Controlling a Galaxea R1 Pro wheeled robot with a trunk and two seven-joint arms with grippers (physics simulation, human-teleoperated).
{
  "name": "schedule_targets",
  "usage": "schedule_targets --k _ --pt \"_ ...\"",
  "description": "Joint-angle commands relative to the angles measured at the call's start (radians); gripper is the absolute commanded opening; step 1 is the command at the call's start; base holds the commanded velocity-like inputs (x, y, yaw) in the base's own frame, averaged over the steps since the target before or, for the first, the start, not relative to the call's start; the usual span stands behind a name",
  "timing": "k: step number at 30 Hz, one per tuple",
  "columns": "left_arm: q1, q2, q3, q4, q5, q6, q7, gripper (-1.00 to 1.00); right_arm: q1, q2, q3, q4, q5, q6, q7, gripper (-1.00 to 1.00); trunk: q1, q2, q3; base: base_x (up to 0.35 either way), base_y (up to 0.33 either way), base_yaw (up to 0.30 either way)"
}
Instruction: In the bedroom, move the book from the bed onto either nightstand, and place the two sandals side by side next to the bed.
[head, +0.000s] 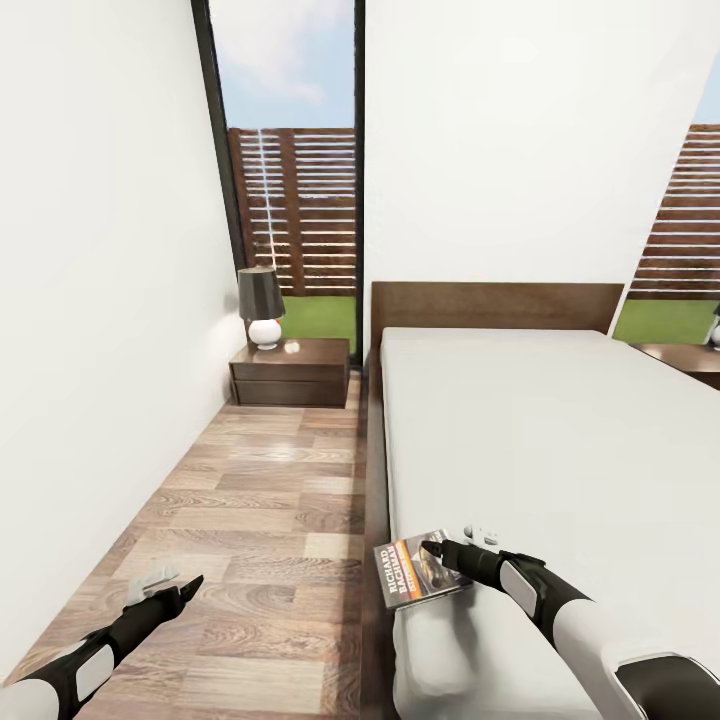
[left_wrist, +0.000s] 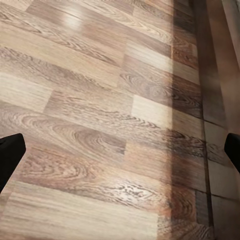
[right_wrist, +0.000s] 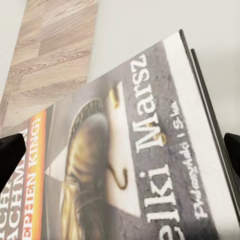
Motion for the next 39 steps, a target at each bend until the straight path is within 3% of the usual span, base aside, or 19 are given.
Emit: schedule_targets --k 1,8,12,19,39 --pt "-0.001 0.0 -0.008 0.001 0.007 -0.005 -0.003 1.0 0.0 -0.001 0.014 0.0 -0.008 0.01 -0.001 1.0 0.0 0.0 -0.001 0.0 0.0 0.0" --pt "-0.001 0.0 -0.008 0.001 0.007 -0.004 -0.003 1.0 0.0 -0.001 0.014 0.0 -0.008 0.006 -0.001 1.0 0.0 0.0 -0.001 0.0 0.0 0.0" --pt "0.007 -0.021 -0.009 -0.003 0.004 -0.005 -0.003 1.0 0.0 -0.001 0.014 -0.001 -0.01 0.002 -0.005 1.0 0.0 0.0 -0.001 0.0 0.0 0.0" --pt "0.007 -0.033 -0.009 -0.003 0.004 -0.005 -0.003 1.0 0.0 -0.002 0.014 -0.001 -0.011 0.002 -0.005 1.0 0.0 0.0 -0.001 0.0 0.0 0.0" --pt "0.007 -0.035 -0.008 -0.003 0.004 -0.005 -0.003 1.0 0.0 -0.001 0.014 -0.001 -0.01 0.001 -0.005 1.0 0.0 0.0 -0.001 -0.066 0.0 0.0"
